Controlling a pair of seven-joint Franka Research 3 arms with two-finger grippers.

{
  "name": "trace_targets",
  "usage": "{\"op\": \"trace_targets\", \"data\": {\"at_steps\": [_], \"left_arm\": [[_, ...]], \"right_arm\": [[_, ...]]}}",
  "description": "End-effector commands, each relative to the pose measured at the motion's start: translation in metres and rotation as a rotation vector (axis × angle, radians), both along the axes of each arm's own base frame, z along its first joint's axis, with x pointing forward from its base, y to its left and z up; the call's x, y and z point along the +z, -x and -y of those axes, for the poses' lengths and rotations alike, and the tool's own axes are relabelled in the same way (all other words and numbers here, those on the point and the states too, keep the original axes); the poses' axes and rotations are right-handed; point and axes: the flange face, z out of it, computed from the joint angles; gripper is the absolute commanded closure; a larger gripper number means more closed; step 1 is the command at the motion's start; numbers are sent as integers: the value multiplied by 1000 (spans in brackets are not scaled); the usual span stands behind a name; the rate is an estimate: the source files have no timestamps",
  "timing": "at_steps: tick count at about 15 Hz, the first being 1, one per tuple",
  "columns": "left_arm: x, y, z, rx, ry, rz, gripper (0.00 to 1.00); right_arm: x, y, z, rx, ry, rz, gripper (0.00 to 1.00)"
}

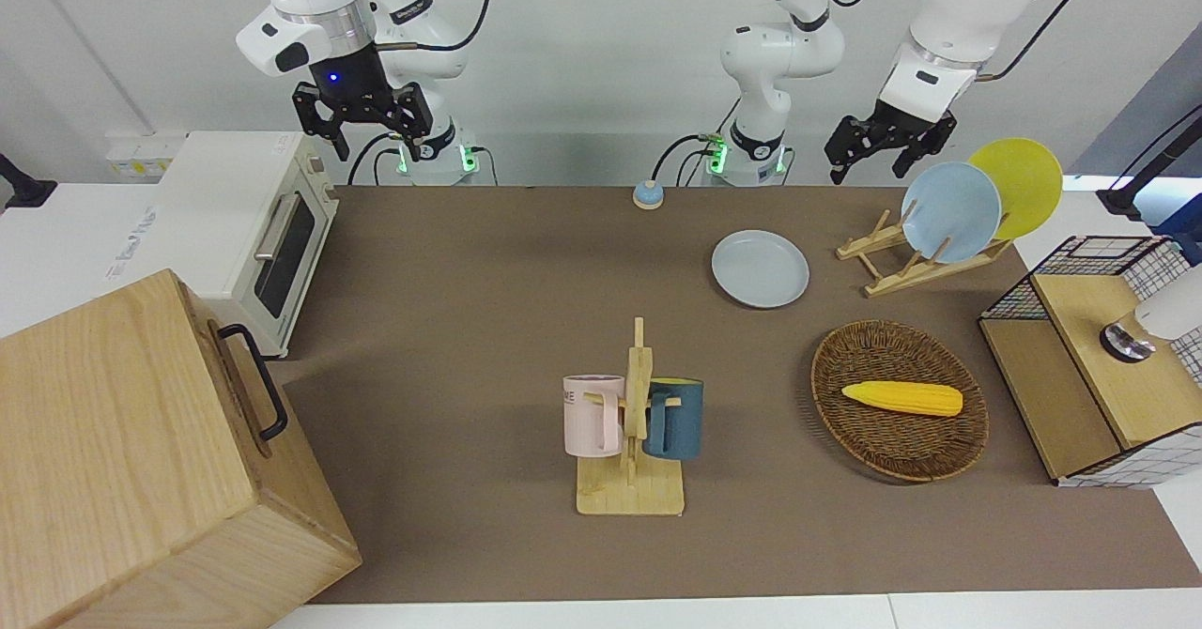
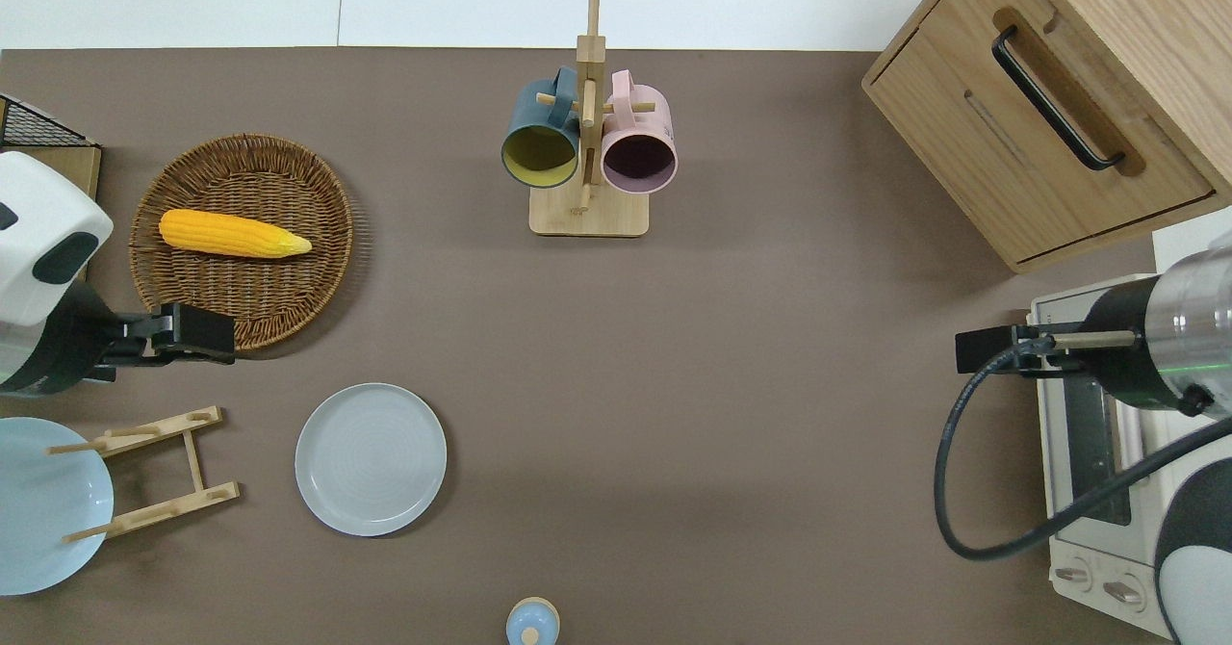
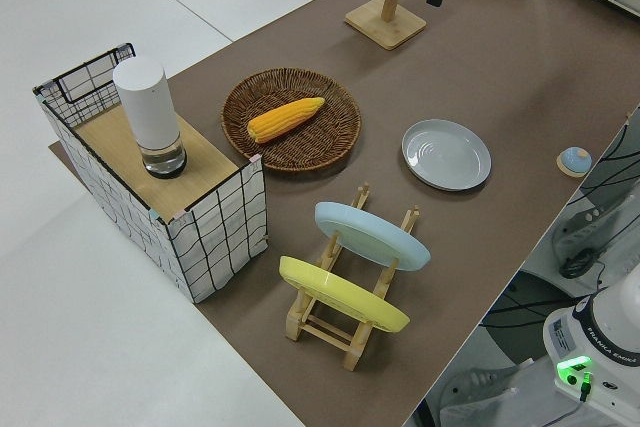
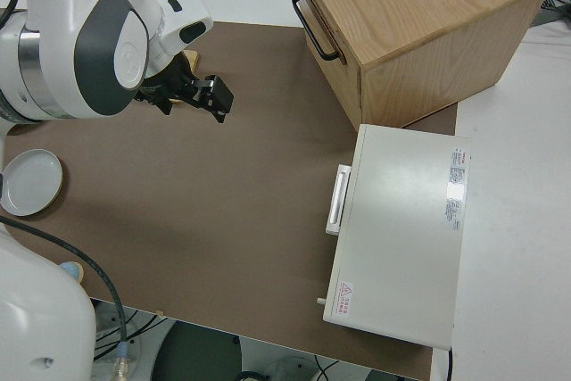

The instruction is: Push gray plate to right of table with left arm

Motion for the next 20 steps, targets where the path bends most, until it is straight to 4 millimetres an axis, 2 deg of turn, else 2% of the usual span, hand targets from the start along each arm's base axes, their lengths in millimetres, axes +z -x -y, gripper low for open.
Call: {"op": "trace_targets", "data": {"at_steps": [1,8,9,11,15,19,20], "left_arm": [[3,3,1,-12,-5,12,9],[-16,29,-4,-25,-10,42,15],[-24,29,-6,-23,-11,33,15],[-56,25,-20,-62,-4,26,17],[-81,24,-27,-71,-5,17,17],[-135,29,-44,-121,0,2,17],[-143,31,-45,-132,3,-1,19]], "right_arm": [[0,8,0,-21,-9,-3,5],[0,8,0,-22,-9,-3,5],[0,8,0,-21,-9,-3,5],[0,8,0,-21,-9,-3,5],[0,8,0,-22,-9,-3,5],[0,8,0,-21,-9,-3,5],[0,8,0,-21,-9,-3,5]]}}
